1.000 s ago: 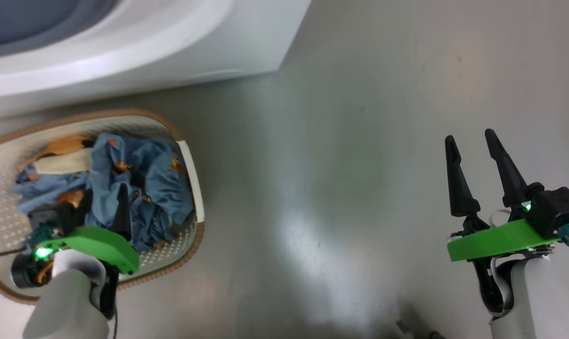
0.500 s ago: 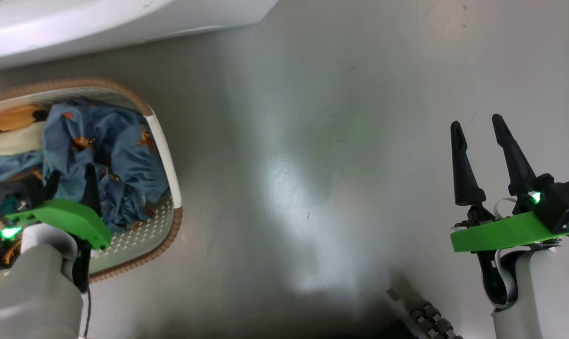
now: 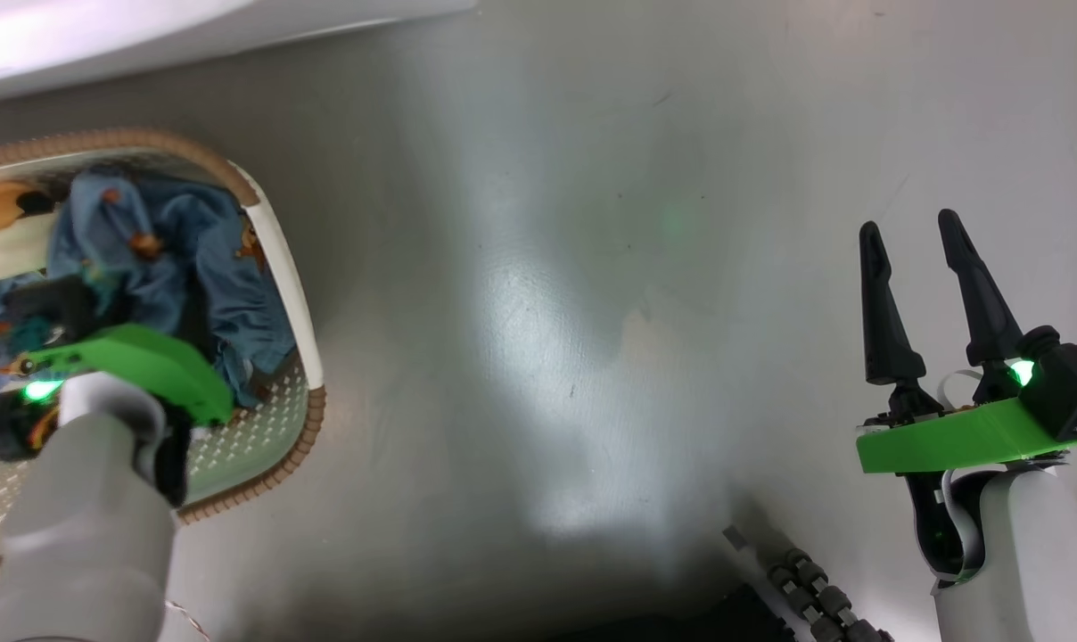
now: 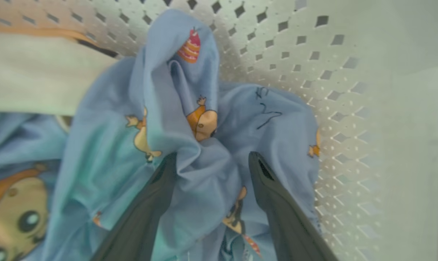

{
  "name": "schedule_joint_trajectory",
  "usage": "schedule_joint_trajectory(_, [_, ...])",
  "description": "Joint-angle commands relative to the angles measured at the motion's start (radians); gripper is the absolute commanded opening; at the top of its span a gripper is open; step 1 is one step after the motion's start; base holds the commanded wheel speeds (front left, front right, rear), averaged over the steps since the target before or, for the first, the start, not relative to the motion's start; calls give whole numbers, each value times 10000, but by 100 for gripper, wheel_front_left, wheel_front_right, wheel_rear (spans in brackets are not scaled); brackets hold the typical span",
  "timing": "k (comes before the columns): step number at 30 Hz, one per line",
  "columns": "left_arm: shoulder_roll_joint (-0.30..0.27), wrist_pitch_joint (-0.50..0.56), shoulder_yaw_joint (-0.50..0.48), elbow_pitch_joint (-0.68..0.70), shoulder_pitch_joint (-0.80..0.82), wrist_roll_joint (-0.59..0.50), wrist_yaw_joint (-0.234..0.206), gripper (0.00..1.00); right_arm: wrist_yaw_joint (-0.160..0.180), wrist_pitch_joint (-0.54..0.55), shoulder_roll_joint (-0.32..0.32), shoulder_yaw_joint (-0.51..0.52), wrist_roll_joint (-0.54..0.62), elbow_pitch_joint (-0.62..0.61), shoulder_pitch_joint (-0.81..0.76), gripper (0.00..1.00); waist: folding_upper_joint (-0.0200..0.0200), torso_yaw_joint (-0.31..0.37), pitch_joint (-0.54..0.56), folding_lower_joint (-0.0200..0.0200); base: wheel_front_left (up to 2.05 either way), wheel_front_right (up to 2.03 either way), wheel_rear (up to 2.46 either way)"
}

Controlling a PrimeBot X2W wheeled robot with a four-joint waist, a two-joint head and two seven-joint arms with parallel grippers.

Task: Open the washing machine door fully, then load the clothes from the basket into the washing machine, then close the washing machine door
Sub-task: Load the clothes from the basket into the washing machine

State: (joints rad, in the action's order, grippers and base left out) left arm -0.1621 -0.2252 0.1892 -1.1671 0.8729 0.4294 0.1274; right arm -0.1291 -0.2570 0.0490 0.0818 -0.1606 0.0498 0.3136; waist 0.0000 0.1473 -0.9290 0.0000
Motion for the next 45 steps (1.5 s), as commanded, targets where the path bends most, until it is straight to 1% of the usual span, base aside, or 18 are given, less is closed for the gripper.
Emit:
schedule_joint_trajectory(1, [-237, 53, -69, 96, -244, 133, 28, 100, -16, -48, 12, -168, -93, -198, -164, 100, 0, 31, -76, 0, 0, 0, 0])
schedule_joint_trajectory(5, [-205, 681, 705, 754, -246, 949, 30, 100, -16, -48, 12, -126, -160, -168, -157, 100, 0, 44, -282, 0, 0, 0, 0])
schedule_joint_trajectory(10, [-716, 1351, 1686, 1227, -234, 1637, 31, 100, -16, -48, 12, -155, -213, -159, -136, 100, 0, 63, -463, 0, 0, 0, 0])
schedule_joint_trajectory(15, [-1095, 1826, 2389, 954, 128, 1739, 31, 100, -16, -48, 12, -219, -208, -201, -110, 100, 0, 107, -615, 0, 0, 0, 0])
schedule_joint_trajectory(20, [-1116, 2226, 2838, 363, 576, 1634, 32, 100, -16, -48, 12, -207, -189, -217, -107, 100, 0, 134, -679, 0, 0, 0, 0])
schedule_joint_trajectory(21, [-1085, 2309, 2874, 244, 636, 1663, 32, 81, -16, -48, 12, -202, -198, -209, -107, 100, 0, 142, -670, 0, 0, 0, 0])
schedule_joint_trajectory(22, [-1060, 2354, 2907, 139, 690, 1682, 32, 47, -16, -48, 12, -196, -204, -195, -105, 100, 0, 148, -655, 0, 0, 0, 0])
schedule_joint_trajectory(23, [-1035, 2358, 2954, 69, 729, 1691, 32, 8, -16, -48, 12, -193, -208, -185, -102, 100, 0, 154, -637, 0, 0, 0, 0])
schedule_joint_trajectory(24, [-1010, 2337, 2991, 8, 751, 1709, 32, 0, -16, -48, 12, -192, -218, -179, -94, 100, 0, 161, -612, 0, 0, 0, 0])
schedule_joint_trajectory(28, [-926, 1950, 3089, -88, 671, 1846, 32, 0, -16, -48, 12, -183, -249, -167, -21, 100, 0, 147, -393, 0, 0, 0, 0])
schedule_joint_trajectory(35, [-871, 557, 3267, 16, 56, 2123, 32, 0, -16, -48, 12, -101, -268, -98, 101, 100, 0, 54, 384, 0, 0, 0, 0])
schedule_joint_trajectory(38, [-843, 115, 3351, 81, -275, 2241, 32, 0, -16, -48, 12, -55, -254, -34, 117, 100, 0, -23, 777, 0, 0, 0, 0])
schedule_joint_trajectory(45, [-873, -304, 3377, 361, -845, 2402, 32, 0, -16, -48, 12, -43, -161, 80, 135, 100, 0, -221, 1571, 0, 0, 0, 0])
